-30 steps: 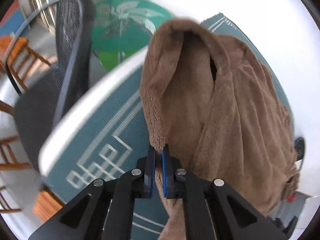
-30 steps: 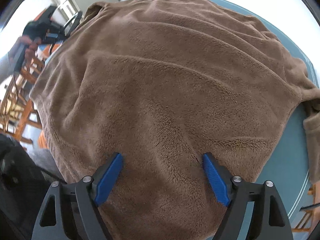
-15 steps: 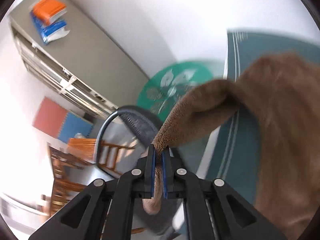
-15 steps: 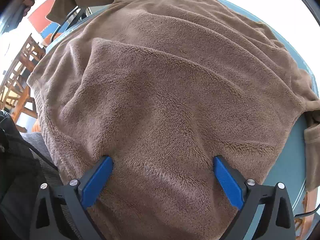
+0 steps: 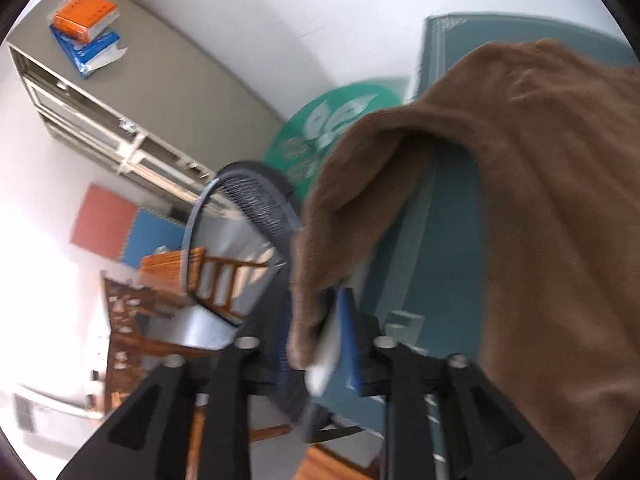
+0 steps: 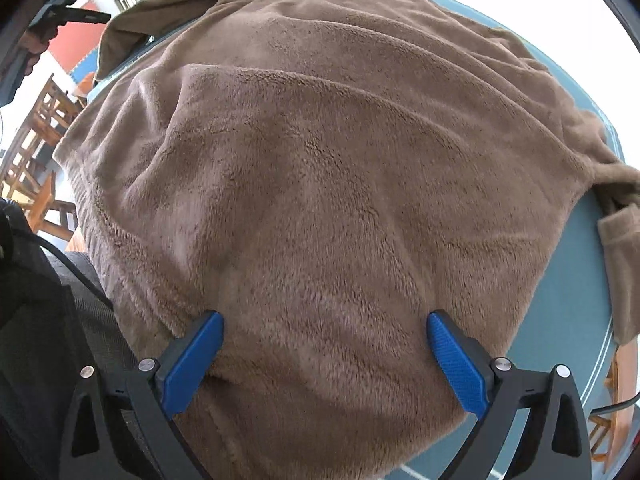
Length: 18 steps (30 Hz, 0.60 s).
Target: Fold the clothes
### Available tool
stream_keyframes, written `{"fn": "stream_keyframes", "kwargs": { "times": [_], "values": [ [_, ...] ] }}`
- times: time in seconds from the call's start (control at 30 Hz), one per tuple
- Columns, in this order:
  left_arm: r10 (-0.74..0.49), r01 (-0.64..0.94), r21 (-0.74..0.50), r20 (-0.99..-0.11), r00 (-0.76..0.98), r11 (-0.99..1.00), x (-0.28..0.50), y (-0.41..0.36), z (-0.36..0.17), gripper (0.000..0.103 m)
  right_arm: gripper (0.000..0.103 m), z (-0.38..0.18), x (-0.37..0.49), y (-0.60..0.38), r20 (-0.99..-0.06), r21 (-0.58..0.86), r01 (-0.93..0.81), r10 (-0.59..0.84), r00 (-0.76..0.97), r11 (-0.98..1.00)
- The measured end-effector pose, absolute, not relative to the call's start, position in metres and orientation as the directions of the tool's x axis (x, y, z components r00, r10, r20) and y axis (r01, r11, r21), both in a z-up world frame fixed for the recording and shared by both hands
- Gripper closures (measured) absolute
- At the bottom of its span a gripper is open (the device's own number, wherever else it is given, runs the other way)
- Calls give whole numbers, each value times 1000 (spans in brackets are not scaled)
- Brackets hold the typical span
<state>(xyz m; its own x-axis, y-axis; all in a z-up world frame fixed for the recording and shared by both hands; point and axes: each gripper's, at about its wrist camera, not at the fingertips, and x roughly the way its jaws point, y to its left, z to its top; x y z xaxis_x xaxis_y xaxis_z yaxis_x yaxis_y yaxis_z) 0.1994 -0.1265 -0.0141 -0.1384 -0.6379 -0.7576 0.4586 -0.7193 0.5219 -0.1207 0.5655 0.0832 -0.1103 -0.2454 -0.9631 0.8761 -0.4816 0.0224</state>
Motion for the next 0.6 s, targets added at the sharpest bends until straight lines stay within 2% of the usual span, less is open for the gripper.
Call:
{"fn": "stream_keyframes", "kwargs": {
  "times": [0.03,0.07,0.2,0.27,0.3,0.4,0.47,0.6],
  "values": [
    [-625,449,513,-768,-142,-732,199,-123,-15,50,1,83,-120,568,-964,20,877,-243,-110,-480],
    [-614,440,506,-776,-144,-742,200,-120,-15,45,1,83,-120,570,-965,16,879,-237,-111,-476],
    [-587,481,485,-805,-80,-730,209,-135,-19,43,1,85,-121,590,-963,25,860,-244,-116,-510],
    [-545,536,438,-837,-51,-722,219,-149,-18,32,1,86,-122,598,-961,31,849,-248,-119,-528],
    [-525,580,404,-850,-48,-707,226,-157,-14,31,1,87,-122,601,-961,35,846,-250,-117,-533],
    [-505,671,337,-860,-65,-660,241,-171,3,29,1,88,-126,608,-964,50,843,-246,-100,-536],
    [-516,702,320,-853,-80,-637,246,-169,14,24,1,90,-130,615,-966,69,841,-245,-78,-537],
    [-523,695,291,-840,-144,-658,236,-157,32,23,1,101,-150,639,-960,152,804,-278,-17,-574]
  ]
}}
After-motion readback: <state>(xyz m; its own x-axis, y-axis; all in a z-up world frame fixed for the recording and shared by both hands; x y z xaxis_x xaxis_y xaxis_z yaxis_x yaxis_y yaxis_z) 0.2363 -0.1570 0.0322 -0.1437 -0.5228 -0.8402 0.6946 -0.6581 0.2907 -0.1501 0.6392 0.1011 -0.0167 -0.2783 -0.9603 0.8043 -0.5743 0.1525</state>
